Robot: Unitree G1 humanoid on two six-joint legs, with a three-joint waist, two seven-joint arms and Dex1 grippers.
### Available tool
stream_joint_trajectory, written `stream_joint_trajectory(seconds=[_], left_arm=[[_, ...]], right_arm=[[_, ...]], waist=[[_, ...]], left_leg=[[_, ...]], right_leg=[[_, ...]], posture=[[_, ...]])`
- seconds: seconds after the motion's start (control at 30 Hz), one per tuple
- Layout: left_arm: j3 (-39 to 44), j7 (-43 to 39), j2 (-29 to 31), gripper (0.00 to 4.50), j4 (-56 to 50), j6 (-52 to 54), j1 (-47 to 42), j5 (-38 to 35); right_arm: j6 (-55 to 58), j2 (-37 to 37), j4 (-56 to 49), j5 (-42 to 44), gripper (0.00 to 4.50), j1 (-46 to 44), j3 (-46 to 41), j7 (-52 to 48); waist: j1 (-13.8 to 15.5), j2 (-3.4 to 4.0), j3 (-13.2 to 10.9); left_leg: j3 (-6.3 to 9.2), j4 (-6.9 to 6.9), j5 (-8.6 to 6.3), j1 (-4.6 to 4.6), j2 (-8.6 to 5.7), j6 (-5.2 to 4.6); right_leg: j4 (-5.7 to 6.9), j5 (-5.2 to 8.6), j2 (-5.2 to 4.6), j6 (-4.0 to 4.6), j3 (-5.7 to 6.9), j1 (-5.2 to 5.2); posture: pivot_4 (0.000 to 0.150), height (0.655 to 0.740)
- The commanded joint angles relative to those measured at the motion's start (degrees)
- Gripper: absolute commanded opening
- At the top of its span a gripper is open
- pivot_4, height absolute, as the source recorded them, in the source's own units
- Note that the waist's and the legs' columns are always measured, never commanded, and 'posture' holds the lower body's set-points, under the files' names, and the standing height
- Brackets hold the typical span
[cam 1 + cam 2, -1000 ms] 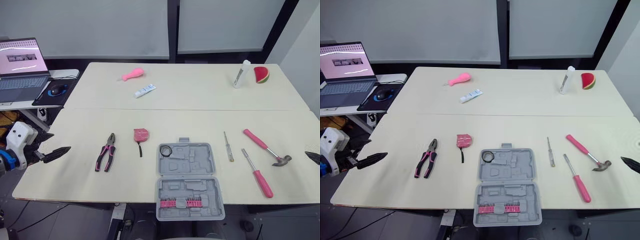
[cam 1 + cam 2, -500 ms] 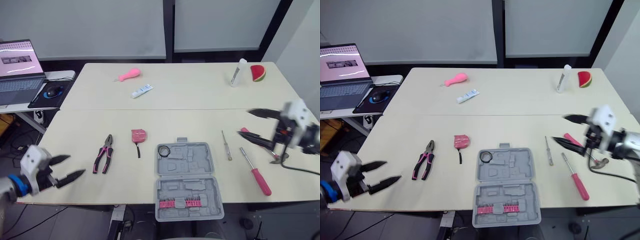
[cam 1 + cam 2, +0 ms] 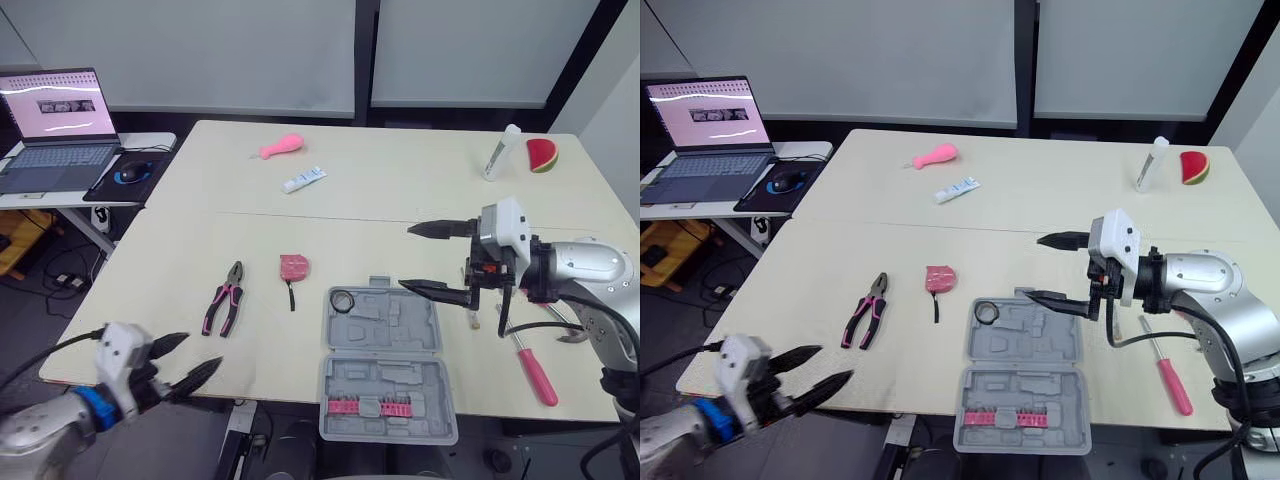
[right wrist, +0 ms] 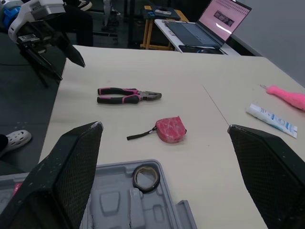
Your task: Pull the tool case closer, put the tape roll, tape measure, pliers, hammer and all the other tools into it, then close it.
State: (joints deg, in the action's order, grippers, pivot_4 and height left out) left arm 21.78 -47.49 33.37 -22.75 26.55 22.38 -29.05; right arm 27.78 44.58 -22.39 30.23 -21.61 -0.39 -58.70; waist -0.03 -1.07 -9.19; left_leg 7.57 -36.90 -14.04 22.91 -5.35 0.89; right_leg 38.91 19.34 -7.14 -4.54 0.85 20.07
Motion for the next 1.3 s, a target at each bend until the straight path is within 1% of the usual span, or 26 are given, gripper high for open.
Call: stream_joint_trajectory(seconds=[0.03, 0.2, 0.3, 0.43, 0.53, 0.7, 0.87, 1.17, 1.27, 1.3], left_arm=[[-5.7, 9.0, -4.2, 4.47, -3.0, 1.8, -4.6, 2.8], [-14.9, 20.4, -11.9, 4.47, 1.4, 0.9, -12.9, 11.0], [-18.9, 25.1, -16.0, 4.47, 5.8, -1.3, -16.8, 15.6], [-21.3, 32.4, -21.6, 4.47, 13.9, -3.8, -21.4, 20.4], [-20.9, 36.0, -25.0, 4.47, 17.8, -4.4, -23.6, 21.3], [-22.8, 35.7, -26.0, 4.47, 20.9, -4.9, -25.4, 22.6], [-22.7, 36.9, -26.7, 4.47, 24.5, -5.3, -28.0, 23.7], [-23.3, 38.1, -27.4, 4.47, 27.4, -5.4, -30.3, 25.4], [-22.3, 39.0, -27.6, 3.89, 28.4, -5.5, -31.1, 25.2], [-22.1, 39.1, -27.6, 3.59, 28.6, -5.5, -31.3, 25.1]], right_arm=[[-1.0, -0.1, -2.2, -0.3, 4.50, 0.7, -1.5, 1.5], [-0.8, -0.1, -3.2, -0.9, 4.50, 2.0, -2.1, 3.2], [-0.5, -0.1, -4.0, -1.1, 4.50, 2.5, -2.4, 4.3], [0.0, 0.3, -5.1, -1.0, 4.50, 3.3, -2.8, 5.3], [0.6, 0.8, -5.7, -0.8, 4.50, 3.5, -3.5, 5.8], [0.9, 1.3, -6.0, -0.9, 4.50, 3.6, -3.9, 6.2], [1.2, 1.5, -5.5, -1.0, 4.50, 2.8, -3.8, 6.1], [1.2, 1.5, -5.3, -1.6, 4.50, 2.3, -3.4, 6.0], [1.4, 1.5, -5.6, -1.5, 4.50, 2.5, -3.6, 6.2], [1.5, 1.6, -5.7, -1.5, 4.50, 2.5, -3.7, 6.3]], waist=[[-0.1, -0.01, 0.0], [-0.2, -0.02, 0.0], [-0.1, -0.03, 0.0], [-0.1, -0.06, 0.0], [-0.1, -0.10, 0.0], [-0.1, -0.11, 0.0], [0.0, -0.11, 0.0], [0.0, -0.11, 0.0], [0.0, -0.11, 0.0], [0.0, -0.11, 0.0]], left_leg=[[-0.01, 0.00, 0.01, -0.01, 0.00, 0.01], [-0.11, 0.00, 0.01, -0.03, 0.01, 0.02], [-0.17, -0.02, 0.01, -0.03, 0.00, 0.02], [-0.19, -0.01, 0.02, -0.02, 0.02, 0.04], [-0.19, -0.04, 0.03, -0.01, 0.01, 0.05], [-0.20, -0.03, 0.06, -0.01, 0.01, 0.10], [-0.20, -0.04, 0.07, -0.01, -0.01, 0.12], [-0.21, -0.04, 0.12, -0.02, -0.01, 0.21], [-0.20, -0.04, 0.13, -0.02, -0.01, 0.22], [-0.19, -0.04, 0.13, -0.02, -0.01, 0.22]], right_leg=[[0.04, 0.00, 0.01, 0.00, 0.00, -0.07], [0.06, -0.01, 0.08, 0.00, 0.03, -0.07], [0.06, -0.02, 0.08, -0.03, 0.04, -0.07], [0.05, -0.02, 0.10, -0.03, 0.06, -0.05], [0.06, -0.02, 0.10, -0.04, 0.07, -0.05], [0.06, -0.03, 0.10, -0.05, 0.07, -0.04], [0.05, -0.03, 0.09, -0.06, 0.07, -0.04], [0.06, -0.03, 0.09, -0.07, 0.07, -0.05], [0.06, -0.03, 0.09, -0.07, 0.07, -0.05], [0.06, -0.03, 0.09, -0.07, 0.08, -0.05]], posture=[[0.150, 0.7400], [0.150, 0.7400], [0.150, 0.7400], [0.150, 0.7400], [0.150, 0.7400], [0.150, 0.7400], [0.150, 0.7400], [0.150, 0.7400], [0.150, 0.7400], [0.150, 0.7400]])
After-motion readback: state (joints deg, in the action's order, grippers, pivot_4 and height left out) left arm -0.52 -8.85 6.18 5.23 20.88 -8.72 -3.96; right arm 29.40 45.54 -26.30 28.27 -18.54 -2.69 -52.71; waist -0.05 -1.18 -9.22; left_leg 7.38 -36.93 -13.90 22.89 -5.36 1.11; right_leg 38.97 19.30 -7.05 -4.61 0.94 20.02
